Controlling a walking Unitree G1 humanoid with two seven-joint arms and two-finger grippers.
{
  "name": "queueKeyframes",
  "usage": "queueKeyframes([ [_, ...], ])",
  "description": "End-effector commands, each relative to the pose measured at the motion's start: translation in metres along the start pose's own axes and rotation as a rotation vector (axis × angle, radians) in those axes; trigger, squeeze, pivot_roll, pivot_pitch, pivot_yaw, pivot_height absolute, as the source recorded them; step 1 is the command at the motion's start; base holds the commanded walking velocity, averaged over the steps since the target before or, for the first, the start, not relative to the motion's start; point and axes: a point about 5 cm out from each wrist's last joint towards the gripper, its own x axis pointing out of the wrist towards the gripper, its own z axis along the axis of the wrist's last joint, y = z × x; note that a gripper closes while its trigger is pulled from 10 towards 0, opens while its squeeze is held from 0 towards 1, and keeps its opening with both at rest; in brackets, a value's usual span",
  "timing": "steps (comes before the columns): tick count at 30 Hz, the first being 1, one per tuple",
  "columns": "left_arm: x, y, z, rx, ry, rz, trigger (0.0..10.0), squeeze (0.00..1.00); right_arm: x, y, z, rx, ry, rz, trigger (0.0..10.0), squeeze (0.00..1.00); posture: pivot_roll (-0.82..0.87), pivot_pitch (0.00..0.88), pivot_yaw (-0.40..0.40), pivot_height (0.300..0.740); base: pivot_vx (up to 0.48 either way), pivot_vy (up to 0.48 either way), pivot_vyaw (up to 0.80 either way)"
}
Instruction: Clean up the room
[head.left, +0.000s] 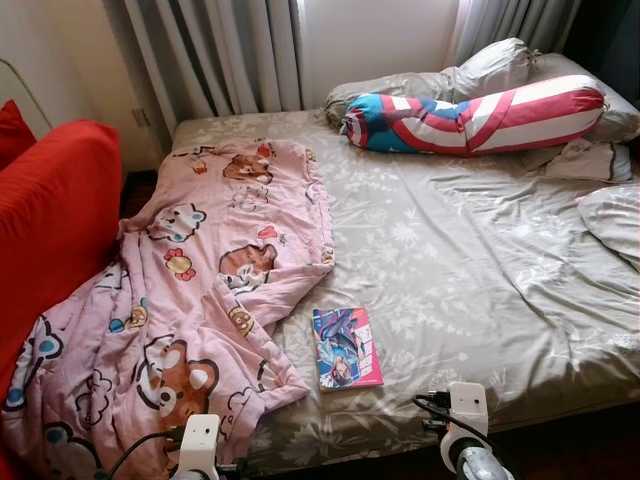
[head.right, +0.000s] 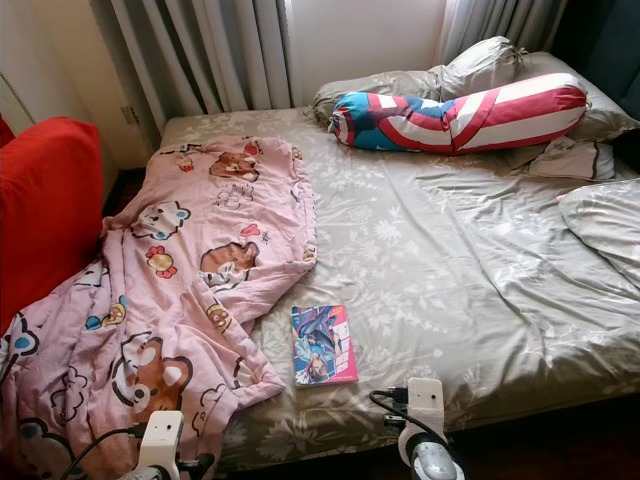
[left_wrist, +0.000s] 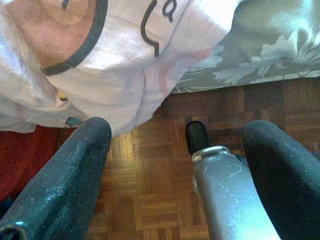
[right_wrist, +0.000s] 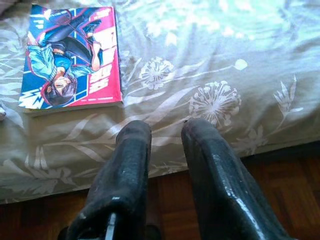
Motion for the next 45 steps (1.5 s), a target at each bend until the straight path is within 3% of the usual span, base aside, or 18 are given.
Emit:
queueKeyframes([
  [1,-0.001,0.005,-0.006,0.000,0.015,0.009,10.0,0.00,-0.001,-0.001,0.004,-0.008,-0.058,-0.010,10.0,0.00,-0.09,0.030,0.028,0.740,0.000,0.000,0.00],
  [10,-0.001,0.004,-0.005,0.006,0.011,0.006,10.0,0.00,-0.014,-0.013,0.046,-0.028,-0.444,-0.072,10.0,0.00,-0.10,0.046,0.028,0.740,0.000,0.000,0.00],
  [17,-0.001,0.005,-0.004,0.003,0.006,0.010,10.0,0.00,-0.034,0.001,0.048,-0.077,-0.552,-0.003,10.0,0.00,-0.09,0.050,0.024,0.740,0.000,0.000,0.00],
  [21,-0.001,0.004,-0.004,0.003,0.006,0.010,10.0,0.00,-0.040,0.005,0.035,-0.072,-0.512,0.016,10.0,0.00,-0.10,0.053,0.023,0.740,0.000,0.000,0.00],
  [24,-0.001,0.003,-0.004,0.004,0.005,0.007,10.0,0.00,-0.040,-0.002,0.019,-0.077,-0.439,-0.029,10.0,0.00,-0.10,0.054,0.026,0.740,0.000,0.000,0.00],
  [32,-0.001,0.002,-0.002,0.002,0.002,0.007,10.0,0.00,-0.024,-0.019,0.008,-0.098,-0.262,-0.110,10.0,0.00,-0.10,0.052,0.030,0.740,0.000,0.000,0.00],
  [39,0.000,0.001,0.000,-0.004,-0.003,0.008,10.0,0.00,-0.020,-0.042,-0.030,0.012,0.097,-0.170,10.0,0.00,-0.10,0.034,0.025,0.740,0.000,0.000,0.00],
  [42,0.000,-0.001,0.001,-0.002,-0.005,0.004,10.0,0.00,-0.026,-0.043,-0.047,0.009,0.213,-0.173,10.0,0.00,-0.09,0.027,0.023,0.740,0.000,0.000,0.00],
  [45,0.000,-0.001,0.002,-0.002,-0.008,0.003,10.0,0.00,-0.027,-0.040,-0.053,0.015,0.249,-0.162,10.0,0.00,-0.09,0.025,0.022,0.740,0.000,0.000,0.00],
])
